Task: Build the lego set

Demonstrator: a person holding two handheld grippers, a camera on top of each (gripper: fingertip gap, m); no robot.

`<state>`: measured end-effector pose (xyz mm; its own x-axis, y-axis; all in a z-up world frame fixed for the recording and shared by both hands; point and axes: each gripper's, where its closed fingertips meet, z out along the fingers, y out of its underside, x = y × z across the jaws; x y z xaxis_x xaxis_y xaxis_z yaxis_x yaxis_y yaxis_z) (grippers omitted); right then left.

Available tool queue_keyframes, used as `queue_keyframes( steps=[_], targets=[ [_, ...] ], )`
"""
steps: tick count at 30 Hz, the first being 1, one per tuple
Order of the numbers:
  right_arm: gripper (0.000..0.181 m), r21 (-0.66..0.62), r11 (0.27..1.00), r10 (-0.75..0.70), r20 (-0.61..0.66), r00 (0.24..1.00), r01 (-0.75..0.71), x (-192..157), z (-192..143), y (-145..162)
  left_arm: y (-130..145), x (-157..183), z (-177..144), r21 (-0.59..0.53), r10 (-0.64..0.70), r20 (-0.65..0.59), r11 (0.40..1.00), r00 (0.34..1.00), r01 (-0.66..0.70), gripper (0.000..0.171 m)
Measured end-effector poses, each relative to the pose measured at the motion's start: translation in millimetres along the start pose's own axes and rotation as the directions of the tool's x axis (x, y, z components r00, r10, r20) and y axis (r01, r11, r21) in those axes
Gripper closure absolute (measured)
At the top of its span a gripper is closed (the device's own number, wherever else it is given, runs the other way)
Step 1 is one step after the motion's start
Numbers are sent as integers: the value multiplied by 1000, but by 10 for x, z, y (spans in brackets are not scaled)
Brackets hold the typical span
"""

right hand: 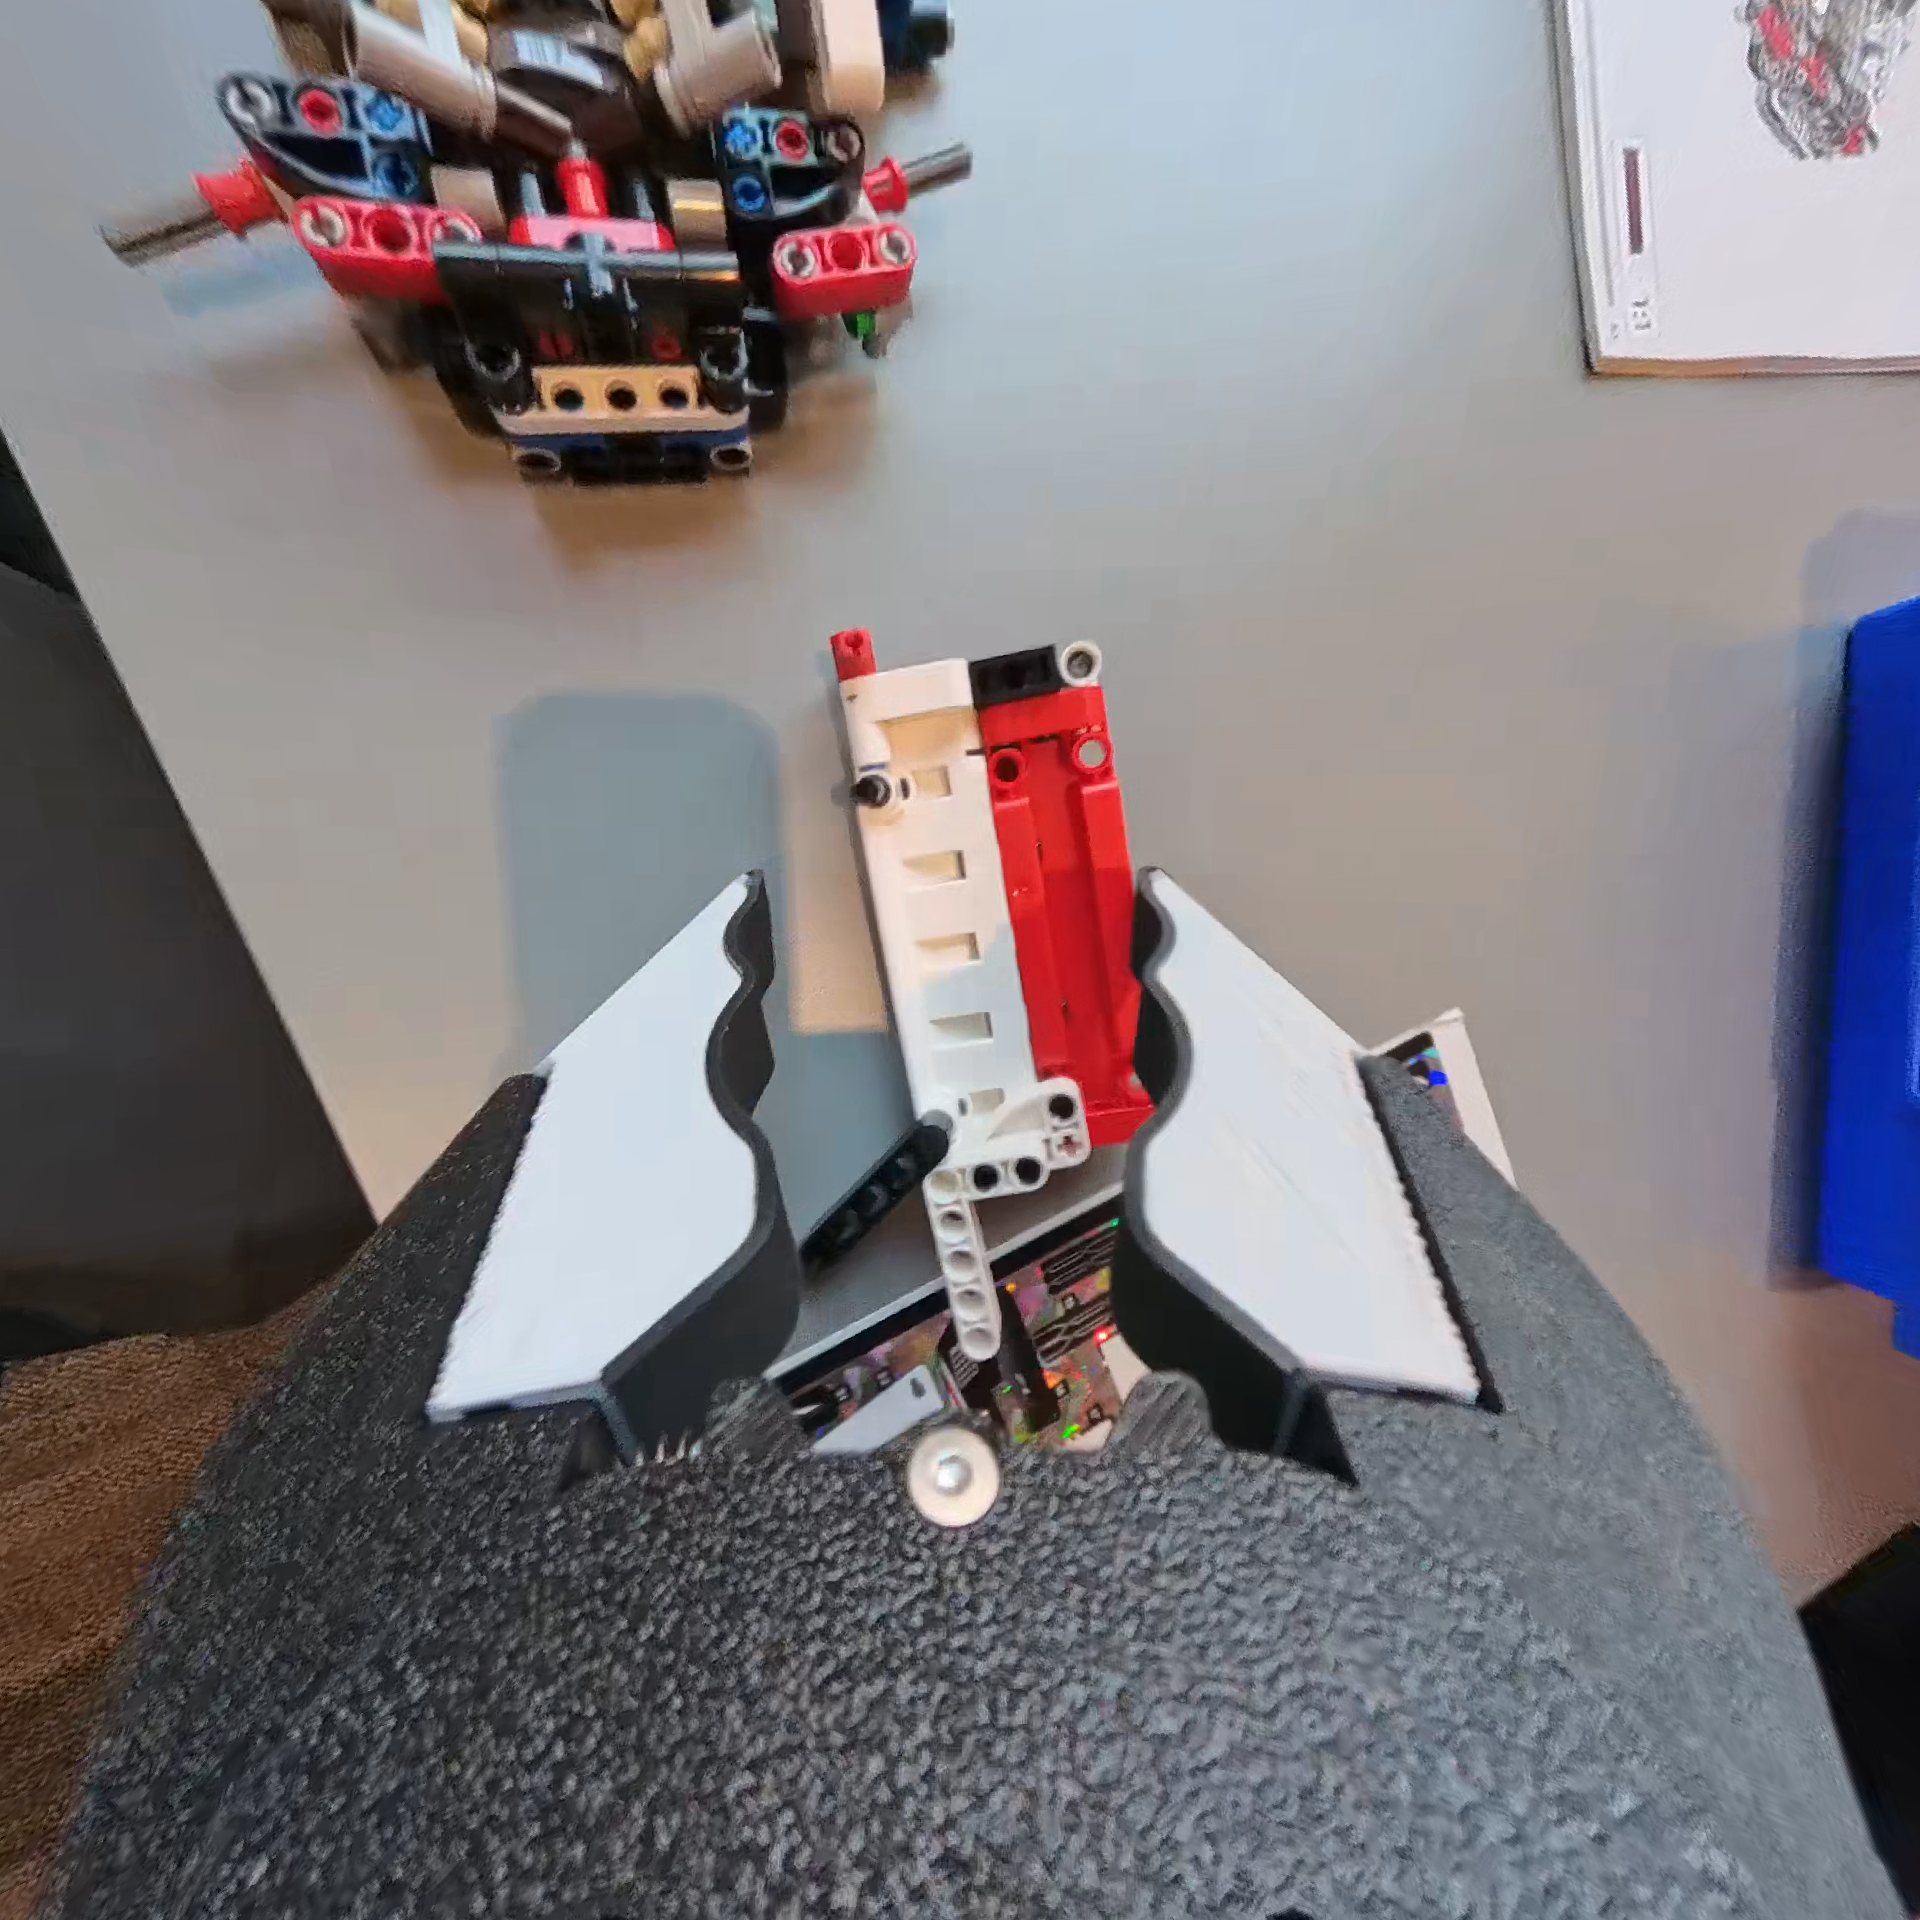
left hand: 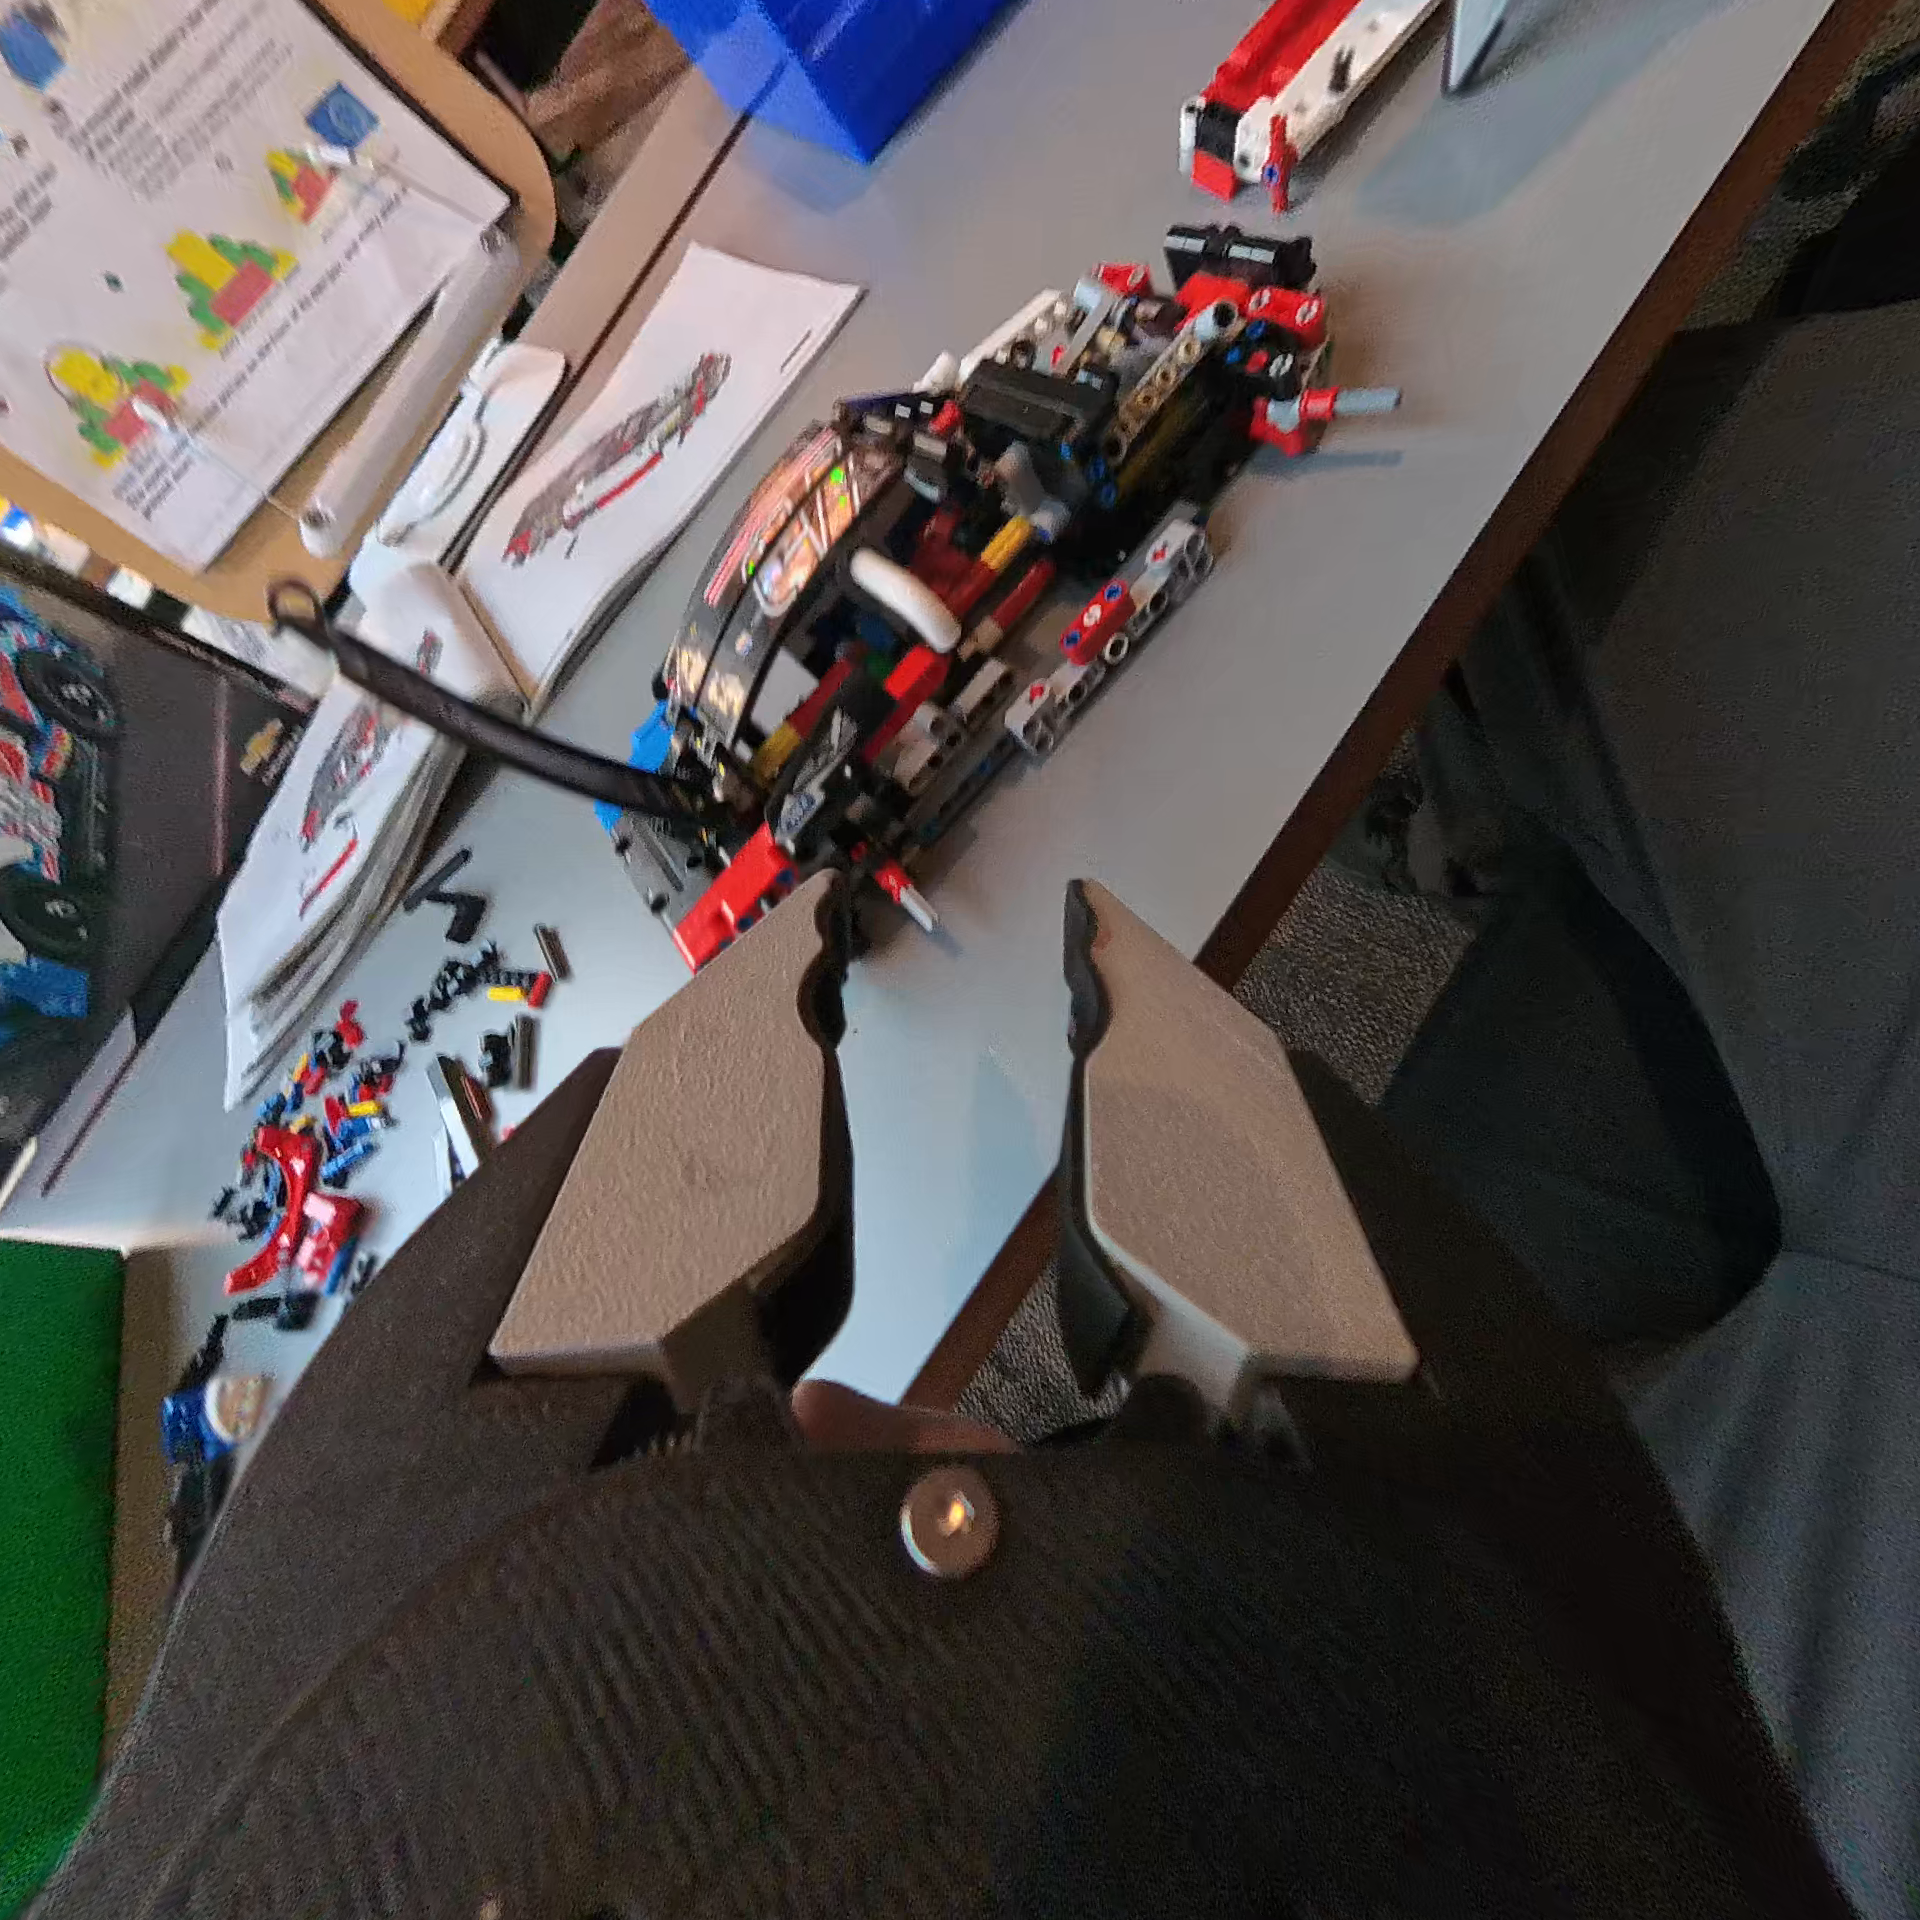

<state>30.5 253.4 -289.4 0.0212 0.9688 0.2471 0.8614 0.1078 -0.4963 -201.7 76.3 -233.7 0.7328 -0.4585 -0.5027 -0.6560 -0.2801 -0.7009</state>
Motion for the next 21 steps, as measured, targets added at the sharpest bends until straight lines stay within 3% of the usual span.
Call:
queue_keyframes(
  steps=[4,8,11,15,21],
  targets=[
    [112,-51,999,2,17,1000,-1,102,38,27,260,-11,-61,-46,-60,-2,997,998,60,134],
    [129,-89,995,58,159,986,-44,25,86,39,446,-10,-71,-65,-110,-8,992,994,109,134],
    [130,-98,995,49,134,990,-36,56,94,6,506,9,-74,-55,-144,-16,988,989,143,134],
    [130,-46,997,67,98,993,-63,69,1,-127,475,44,-78,-22,-130,-20,991,991,130,135],
    [130,76,977,184,164,969,-198,-13,-217,-351,257,168,-46,50,37,-2,998,999,-37,137]
  ],
)
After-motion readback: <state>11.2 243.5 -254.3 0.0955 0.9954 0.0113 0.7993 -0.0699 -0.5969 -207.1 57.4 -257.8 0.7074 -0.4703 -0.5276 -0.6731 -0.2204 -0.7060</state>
